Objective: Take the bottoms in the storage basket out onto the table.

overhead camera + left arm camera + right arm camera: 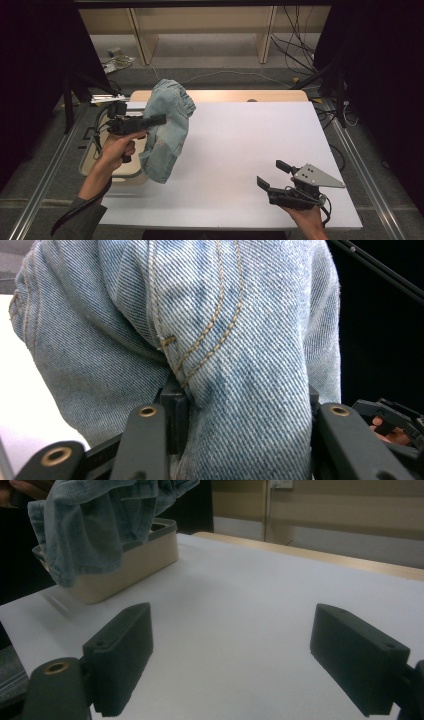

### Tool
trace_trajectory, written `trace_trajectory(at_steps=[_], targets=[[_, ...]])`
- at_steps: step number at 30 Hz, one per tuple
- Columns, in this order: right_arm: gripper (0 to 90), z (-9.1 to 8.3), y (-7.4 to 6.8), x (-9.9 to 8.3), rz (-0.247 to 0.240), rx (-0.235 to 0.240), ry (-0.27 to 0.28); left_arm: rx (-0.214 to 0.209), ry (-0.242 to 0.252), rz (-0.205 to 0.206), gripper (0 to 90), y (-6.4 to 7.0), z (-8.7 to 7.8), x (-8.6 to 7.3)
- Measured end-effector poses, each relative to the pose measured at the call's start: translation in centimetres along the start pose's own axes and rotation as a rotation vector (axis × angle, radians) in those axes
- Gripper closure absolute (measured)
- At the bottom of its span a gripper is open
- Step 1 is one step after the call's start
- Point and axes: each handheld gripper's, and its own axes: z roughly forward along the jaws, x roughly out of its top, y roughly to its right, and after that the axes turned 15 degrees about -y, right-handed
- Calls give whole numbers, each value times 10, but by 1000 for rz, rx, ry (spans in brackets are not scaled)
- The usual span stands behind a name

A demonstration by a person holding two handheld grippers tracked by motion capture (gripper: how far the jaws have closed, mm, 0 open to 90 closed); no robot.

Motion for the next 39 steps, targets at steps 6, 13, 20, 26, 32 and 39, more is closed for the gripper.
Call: trace_trajectory(at_steps=[6,13,20,26,32,39], targets=[[184,0,0,0,0,0,0,-1,-18,9,569,4,10,0],[185,0,0,0,-1,-1,-1,0,-35,16,569,8,21,-1],[184,0,0,0,-1,0,-1,-1,-50,16,569,11,30,-2],[184,0,0,0,-4,0,0,1,-73,25,569,16,42,-5],[185,0,0,0,-3,0,3,-1,-100,32,569,20,54,-7],[185,0,0,0,-2,1,0,1,-116,38,568,23,61,-10]])
